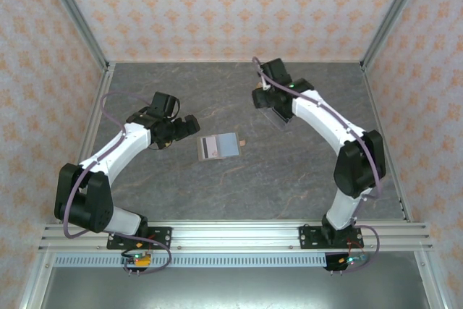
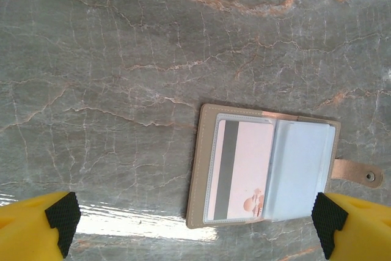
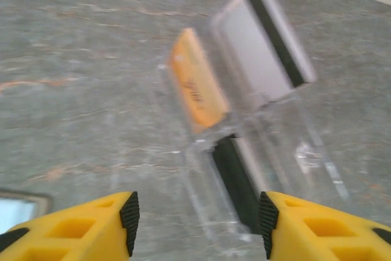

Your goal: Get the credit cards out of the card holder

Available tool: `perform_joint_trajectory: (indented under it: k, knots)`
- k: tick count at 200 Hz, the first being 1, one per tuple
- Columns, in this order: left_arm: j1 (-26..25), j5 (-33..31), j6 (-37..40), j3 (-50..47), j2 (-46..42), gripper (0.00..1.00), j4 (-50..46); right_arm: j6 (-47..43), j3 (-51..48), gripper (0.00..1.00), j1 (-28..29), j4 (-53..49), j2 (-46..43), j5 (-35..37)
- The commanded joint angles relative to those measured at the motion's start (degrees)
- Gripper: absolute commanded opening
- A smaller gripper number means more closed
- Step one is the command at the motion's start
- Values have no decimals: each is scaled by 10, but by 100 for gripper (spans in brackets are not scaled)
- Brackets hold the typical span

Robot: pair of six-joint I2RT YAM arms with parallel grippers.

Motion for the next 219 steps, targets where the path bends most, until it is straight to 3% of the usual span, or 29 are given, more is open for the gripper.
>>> perform_joint_trajectory:
  k: [1,55,110,174,219]
  knots:
    - [5,-10,-13,-10,6,100,7,126,-18,58,39,2,21,-56]
    - [5,-13,-15,-19,7,100,11,215,8,49,126,11,116,-122]
    - [5,-23,3,-20,-1,100,6,281,38,43,146,40,198,-189]
    - [5,-16,11,-23,-5,100,6,285,43,42,146,17,220,-154]
    - [4,11,-2,-27,5,100,22,297,-10,42,139,12,203,-105]
